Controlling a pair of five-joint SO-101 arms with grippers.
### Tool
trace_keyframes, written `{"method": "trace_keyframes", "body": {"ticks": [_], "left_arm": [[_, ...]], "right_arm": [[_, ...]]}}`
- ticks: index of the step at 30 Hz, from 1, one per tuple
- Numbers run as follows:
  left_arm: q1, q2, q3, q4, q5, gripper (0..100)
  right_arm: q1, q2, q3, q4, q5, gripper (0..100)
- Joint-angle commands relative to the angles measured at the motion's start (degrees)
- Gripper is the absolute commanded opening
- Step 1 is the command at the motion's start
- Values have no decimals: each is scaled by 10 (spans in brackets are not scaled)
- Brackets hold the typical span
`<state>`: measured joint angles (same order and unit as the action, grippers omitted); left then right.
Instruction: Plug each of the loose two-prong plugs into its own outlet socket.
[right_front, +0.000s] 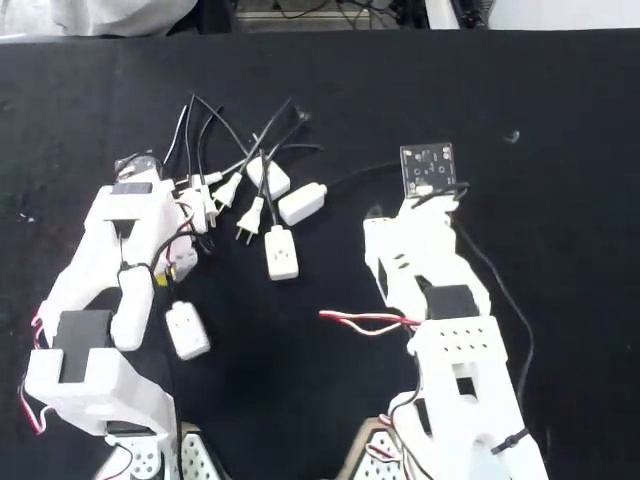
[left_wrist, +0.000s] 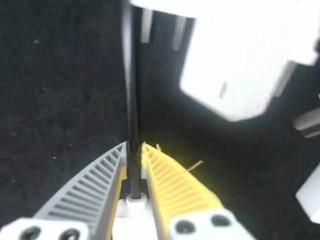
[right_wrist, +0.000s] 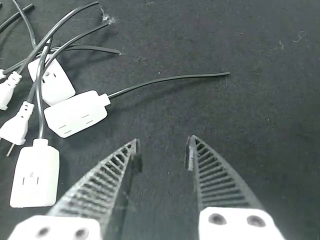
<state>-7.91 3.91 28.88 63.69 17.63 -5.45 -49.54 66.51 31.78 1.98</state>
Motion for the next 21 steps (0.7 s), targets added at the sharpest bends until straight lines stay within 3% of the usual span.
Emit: {"method": "trace_keyframes", "body": {"ticks": [1, 4, 8, 12, 17, 19, 21], "left_arm": [[19, -18, 11, 11, 15, 33], [76, -49, 22, 37, 65, 37], [159, -99, 46, 57, 234, 81], [178, -141, 59, 18, 309, 91], [175, -156, 91, -61, 287, 91], [164, -158, 95, -47, 218, 95], [138, -169, 87, -13, 105, 95]], "right_arm": [[6, -1, -3, -9, -2, 158], [6, -1, -3, -10, -1, 158], [6, -1, -3, -9, -1, 158], [6, -1, -3, -9, -1, 158], [6, -1, -3, -9, -1, 158], [6, -1, -3, -9, -1, 158], [6, -1, -3, -9, -1, 158]]}}
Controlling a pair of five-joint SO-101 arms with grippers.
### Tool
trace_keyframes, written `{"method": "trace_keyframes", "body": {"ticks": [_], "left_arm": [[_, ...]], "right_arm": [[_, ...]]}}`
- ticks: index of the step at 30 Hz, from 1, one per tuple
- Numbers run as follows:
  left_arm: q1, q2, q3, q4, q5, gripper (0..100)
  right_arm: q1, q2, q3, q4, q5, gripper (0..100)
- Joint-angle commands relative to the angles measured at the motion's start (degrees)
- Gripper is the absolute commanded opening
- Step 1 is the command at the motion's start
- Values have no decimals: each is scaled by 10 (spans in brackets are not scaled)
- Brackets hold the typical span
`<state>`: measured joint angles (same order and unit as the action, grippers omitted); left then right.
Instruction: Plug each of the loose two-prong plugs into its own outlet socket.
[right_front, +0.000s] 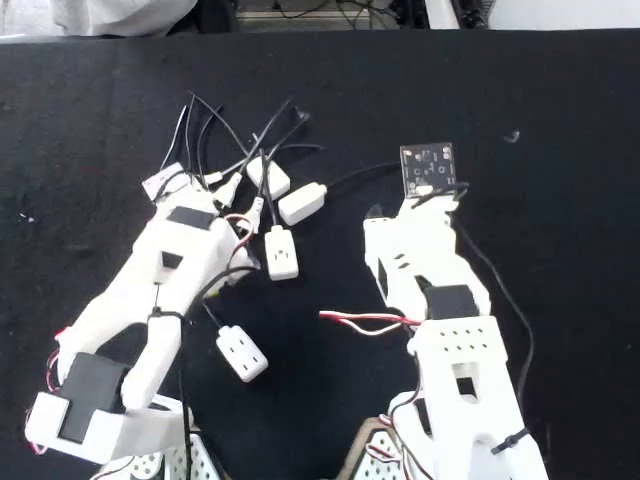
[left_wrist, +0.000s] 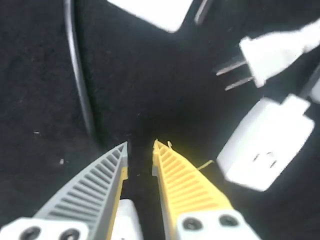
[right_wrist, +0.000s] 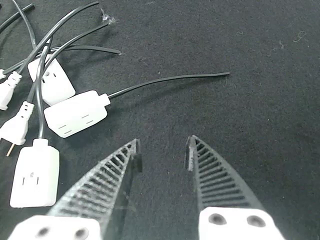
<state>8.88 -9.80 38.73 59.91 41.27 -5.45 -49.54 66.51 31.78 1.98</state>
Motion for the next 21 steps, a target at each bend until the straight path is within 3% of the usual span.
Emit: {"method": "trace_keyframes", "body": {"ticks": [1, 7, 10, 13, 18, 21], "left_arm": [[-44, -38, -16, 40, -197, 91], [-128, -84, -28, 89, -707, 95], [-123, -92, -19, 123, -889, 95], [-98, -92, 3, 127, -992, 116], [-75, -92, 15, 127, -1036, 362], [-68, -92, 16, 106, -1069, 323]], "right_arm": [[6, -1, -3, -9, -1, 158], [6, 0, -3, -9, -1, 158], [6, 0, -3, -9, -1, 158], [6, 0, -3, -9, -1, 158], [6, 1, -3, -9, -1, 158], [6, 1, -3, -9, -1, 158]]}}
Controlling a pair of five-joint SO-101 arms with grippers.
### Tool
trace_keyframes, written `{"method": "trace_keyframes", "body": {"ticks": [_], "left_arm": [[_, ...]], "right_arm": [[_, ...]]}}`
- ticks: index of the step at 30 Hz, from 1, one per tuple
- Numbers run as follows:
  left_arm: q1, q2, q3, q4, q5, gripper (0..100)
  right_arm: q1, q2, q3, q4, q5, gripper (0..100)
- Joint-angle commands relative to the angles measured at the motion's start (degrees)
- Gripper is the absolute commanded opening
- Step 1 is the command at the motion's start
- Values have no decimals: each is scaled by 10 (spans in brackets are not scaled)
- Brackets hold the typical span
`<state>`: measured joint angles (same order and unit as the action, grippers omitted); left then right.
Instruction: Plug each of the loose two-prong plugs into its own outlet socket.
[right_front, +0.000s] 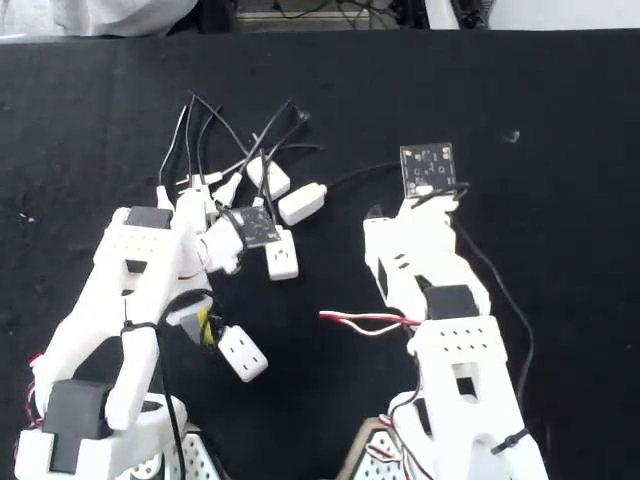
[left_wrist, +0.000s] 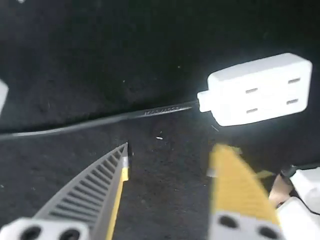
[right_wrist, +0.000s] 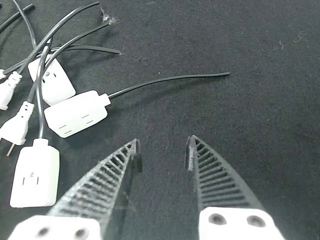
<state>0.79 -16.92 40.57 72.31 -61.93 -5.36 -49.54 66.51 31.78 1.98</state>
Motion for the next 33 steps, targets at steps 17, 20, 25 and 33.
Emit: {"method": "trace_keyframes", "body": {"ticks": [17, 20, 25, 33], "left_arm": [[88, -21, 119, -212, -22, 273], [108, -25, 124, -208, 16, 165], [101, -28, 122, -208, 111, 45], [51, -29, 124, -205, 264, 30]], "right_arm": [[5, 1, -3, -11, -1, 158], [5, 1, -3, -11, -1, 158], [5, 1, -3, -11, -1, 158], [5, 1, -3, -12, -1, 158]]}}
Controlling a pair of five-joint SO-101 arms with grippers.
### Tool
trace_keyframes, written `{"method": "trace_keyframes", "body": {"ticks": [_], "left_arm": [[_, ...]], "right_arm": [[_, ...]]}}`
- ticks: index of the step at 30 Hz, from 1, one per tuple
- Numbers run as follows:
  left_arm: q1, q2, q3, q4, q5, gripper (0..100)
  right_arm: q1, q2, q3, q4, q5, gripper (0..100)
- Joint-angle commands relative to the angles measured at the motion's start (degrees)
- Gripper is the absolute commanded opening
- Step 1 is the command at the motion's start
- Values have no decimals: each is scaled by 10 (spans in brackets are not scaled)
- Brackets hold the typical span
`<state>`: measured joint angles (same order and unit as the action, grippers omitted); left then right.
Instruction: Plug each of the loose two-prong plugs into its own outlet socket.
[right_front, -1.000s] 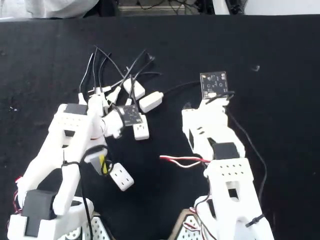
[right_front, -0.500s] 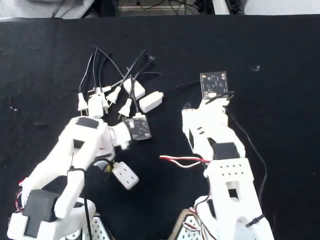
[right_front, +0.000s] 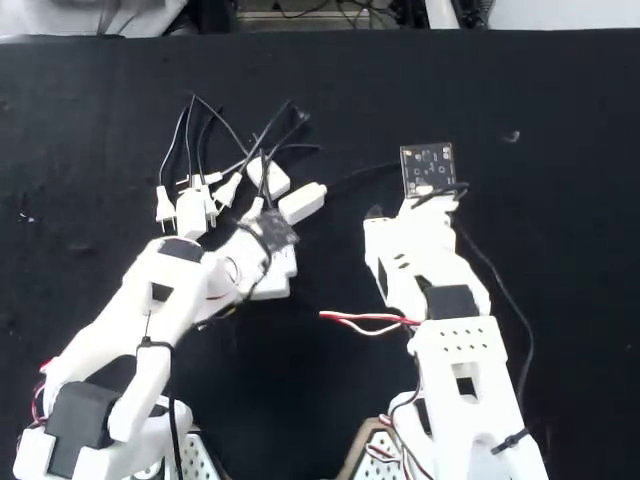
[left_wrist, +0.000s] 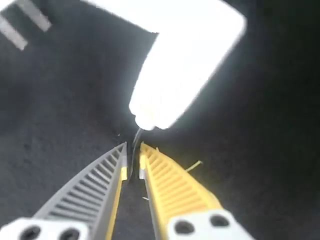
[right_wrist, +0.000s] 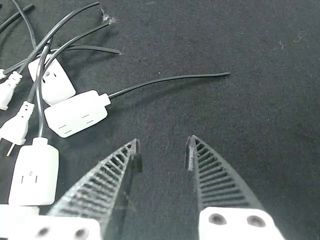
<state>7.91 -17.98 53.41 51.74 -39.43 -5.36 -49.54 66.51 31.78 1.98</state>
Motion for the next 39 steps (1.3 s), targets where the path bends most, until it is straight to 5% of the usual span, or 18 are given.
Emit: {"method": "trace_keyframes", "body": {"ticks": [1, 9, 18, 22, 29, 34, 39], "left_arm": [[-23, -18, -6, 17, 31, 30], [-115, -18, -15, 178, -286, 30], [-179, -18, -98, 263, -339, 111], [-183, -18, -133, 262, -331, 205], [-184, -18, -188, 266, -318, 201], [-155, -11, -218, 230, -192, 201], [-84, -18, -82, 104, -103, 201]], "right_arm": [[5, 1, -3, -12, -1, 158], [5, 1, -3, -11, -1, 158], [5, 1, -3, -12, -1, 158], [5, 1, -3, -11, -1, 158], [5, 1, -3, -11, -1, 158], [5, 1, -3, -12, -1, 158], [5, 1, -3, -12, -1, 158]]}}
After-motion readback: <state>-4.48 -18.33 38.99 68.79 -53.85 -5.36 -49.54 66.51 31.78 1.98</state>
